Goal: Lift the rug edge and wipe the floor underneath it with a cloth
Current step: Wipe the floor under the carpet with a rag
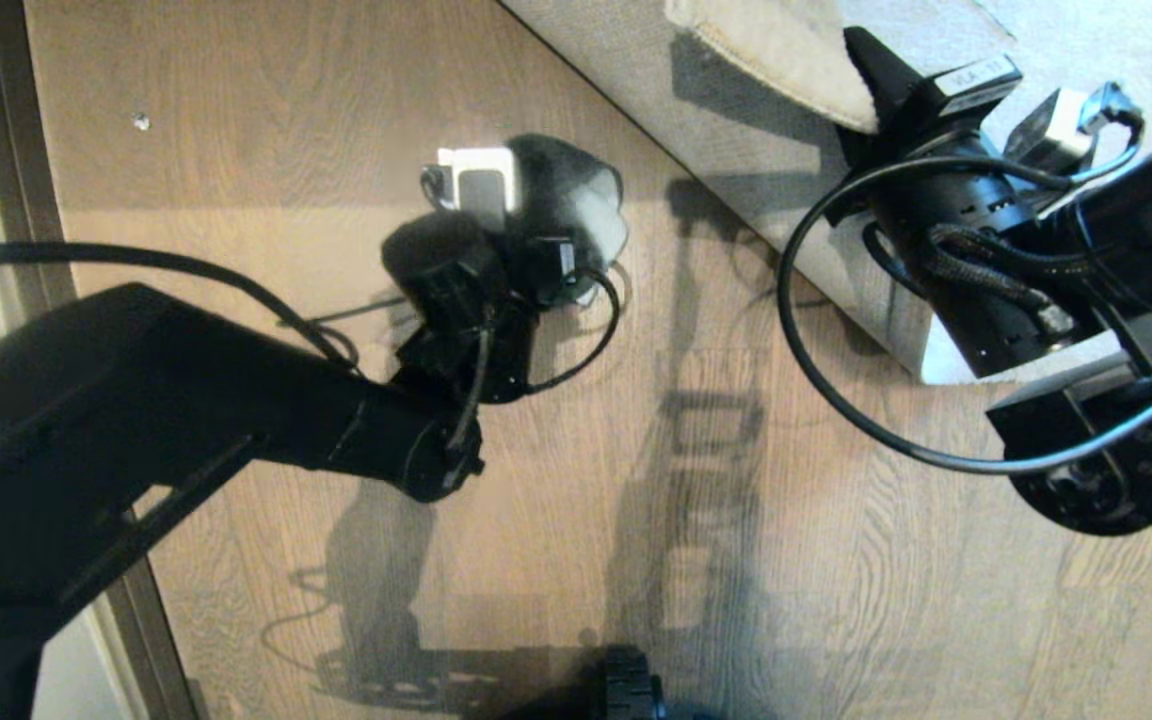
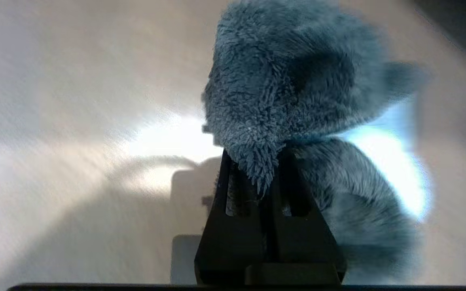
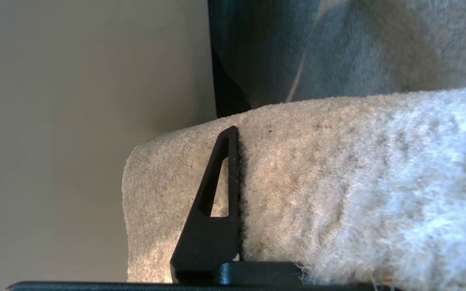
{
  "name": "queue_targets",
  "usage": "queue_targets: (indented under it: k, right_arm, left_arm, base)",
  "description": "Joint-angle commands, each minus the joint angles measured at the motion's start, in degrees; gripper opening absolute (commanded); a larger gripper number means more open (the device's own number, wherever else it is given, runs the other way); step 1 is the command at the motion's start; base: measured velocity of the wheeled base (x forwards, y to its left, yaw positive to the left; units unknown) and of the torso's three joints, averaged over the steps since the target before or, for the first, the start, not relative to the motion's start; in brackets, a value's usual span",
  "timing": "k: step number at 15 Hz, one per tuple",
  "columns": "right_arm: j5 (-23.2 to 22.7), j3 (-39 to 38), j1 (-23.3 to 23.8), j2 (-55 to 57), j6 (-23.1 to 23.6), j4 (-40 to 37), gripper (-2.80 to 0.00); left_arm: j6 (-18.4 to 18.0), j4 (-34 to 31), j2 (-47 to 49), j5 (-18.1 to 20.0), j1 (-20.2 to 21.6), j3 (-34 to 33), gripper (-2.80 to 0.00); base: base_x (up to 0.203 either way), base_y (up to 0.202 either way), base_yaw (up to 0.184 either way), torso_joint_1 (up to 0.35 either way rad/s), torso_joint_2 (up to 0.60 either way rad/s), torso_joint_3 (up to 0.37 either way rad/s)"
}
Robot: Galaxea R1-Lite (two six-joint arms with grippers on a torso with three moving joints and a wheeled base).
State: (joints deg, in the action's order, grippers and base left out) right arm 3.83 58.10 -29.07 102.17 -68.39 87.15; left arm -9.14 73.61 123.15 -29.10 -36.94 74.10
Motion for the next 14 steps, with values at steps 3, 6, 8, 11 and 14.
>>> queue_targets:
  k: [3,6,8,11,14]
  right_arm:
    - [0.04,0.0,-0.02,-0.22,-0.34,2.59,-2.8]
    - [0.04,-0.09,-0.02,-0.14,-0.34,2.59,-2.8]
    - [0.04,-0.09,-0.02,-0.13,-0.34,2.59,-2.8]
    - [0.04,-0.09,-0.02,-0.04,-0.34,2.59,-2.8]
    - [0.04,-0.09,-0.02,0.22,-0.43,2.59,-2.8]
  left_arm:
    - [-1.11,10.03,-1.73,-3.46,-11.21,-14.41,-2.8]
    - [-1.3,13.75,-0.94,-9.2,-18.25,-17.72,-2.8]
    - [-1.31,14.1,0.24,-10.1,-19.57,-17.62,-2.8]
    - [-1.23,14.1,3.32,-9.95,-18.56,-15.38,-2.8]
    - [-1.28,13.82,7.51,-9.78,-16.3,-8.36,-2.8]
  base:
    - [0.0,0.0,0.0,0.0,0.0,0.0]
    - [0.0,0.0,0.0,0.0,0.0,0.0]
    - [0.0,0.0,0.0,0.0,0.0,0.0]
    - [0.0,0.0,0.0,0.0,0.0,0.0]
    - [0.0,0.0,0.0,0.0,0.0,0.0]
